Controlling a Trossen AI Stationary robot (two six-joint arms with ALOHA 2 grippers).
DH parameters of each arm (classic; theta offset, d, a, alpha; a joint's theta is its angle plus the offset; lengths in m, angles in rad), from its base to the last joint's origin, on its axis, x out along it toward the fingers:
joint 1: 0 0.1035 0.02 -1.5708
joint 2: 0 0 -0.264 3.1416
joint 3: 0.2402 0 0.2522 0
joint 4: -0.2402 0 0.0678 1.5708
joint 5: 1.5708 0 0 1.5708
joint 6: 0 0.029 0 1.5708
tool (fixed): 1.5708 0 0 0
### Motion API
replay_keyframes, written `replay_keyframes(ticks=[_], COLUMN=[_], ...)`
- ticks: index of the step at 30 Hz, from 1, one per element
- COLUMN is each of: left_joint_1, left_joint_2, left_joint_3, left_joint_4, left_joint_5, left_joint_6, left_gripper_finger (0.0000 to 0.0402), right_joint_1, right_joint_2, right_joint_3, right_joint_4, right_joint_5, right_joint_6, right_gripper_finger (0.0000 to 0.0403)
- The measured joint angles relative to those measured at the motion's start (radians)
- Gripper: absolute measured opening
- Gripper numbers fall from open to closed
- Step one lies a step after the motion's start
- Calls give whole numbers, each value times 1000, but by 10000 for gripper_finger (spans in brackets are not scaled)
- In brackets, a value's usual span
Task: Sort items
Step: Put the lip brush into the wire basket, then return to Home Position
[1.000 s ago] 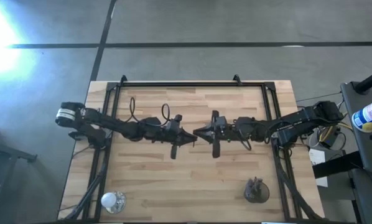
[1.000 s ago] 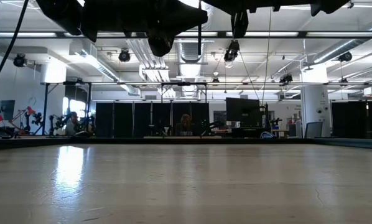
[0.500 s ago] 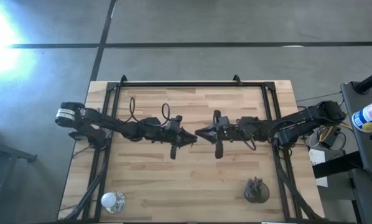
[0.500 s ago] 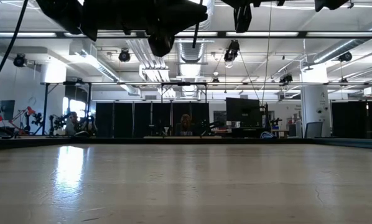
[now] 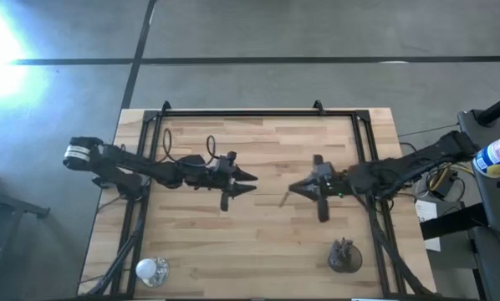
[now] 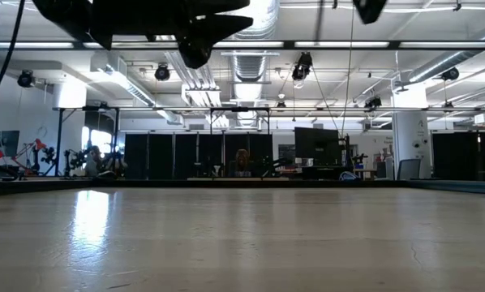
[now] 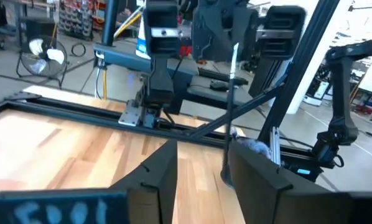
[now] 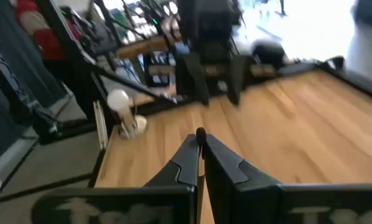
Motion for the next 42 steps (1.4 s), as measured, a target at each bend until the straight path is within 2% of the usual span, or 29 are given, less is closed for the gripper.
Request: replay_keyframes(ticks=[5, 10, 15, 21, 27, 33, 38, 42], left_joint_1=[0, 1, 1, 0, 0, 1, 5, 18], left_joint_2=[-80, -141, -185, -214, -216, -216, -219, -240], left_joint_3=[-75, -137, -184, -217, -217, -217, -219, -228], left_joint_4=[4, 2, 4, 0, 3, 4, -7, -23], left_joint_5=[-5, -52, -79, -81, -85, -85, -97, -95], left_joint_6=[25, 24, 25, 20, 22, 25, 24, 25], left_gripper_finger=[137, 137, 138, 138, 138, 138, 138, 132], right_joint_1=[187, 405, 601, 765, 862, 896, 895, 895], right_joint_2=[-83, -73, 1, 123, 216, 276, 297, 264], right_joint_3=[67, 180, 274, 341, 307, 253, 256, 288], right_joint_4=[-314, -651, -883, -1108, -1140, -1140, -1145, -1144], right_joint_5=[167, 324, 364, 363, 360, 347, 277, 281], right_joint_6=[168, 430, 671, 941, 1124, 1231, 1234, 1230], right_gripper_finger=[8, 8, 8, 8, 8, 14, 53, 92])
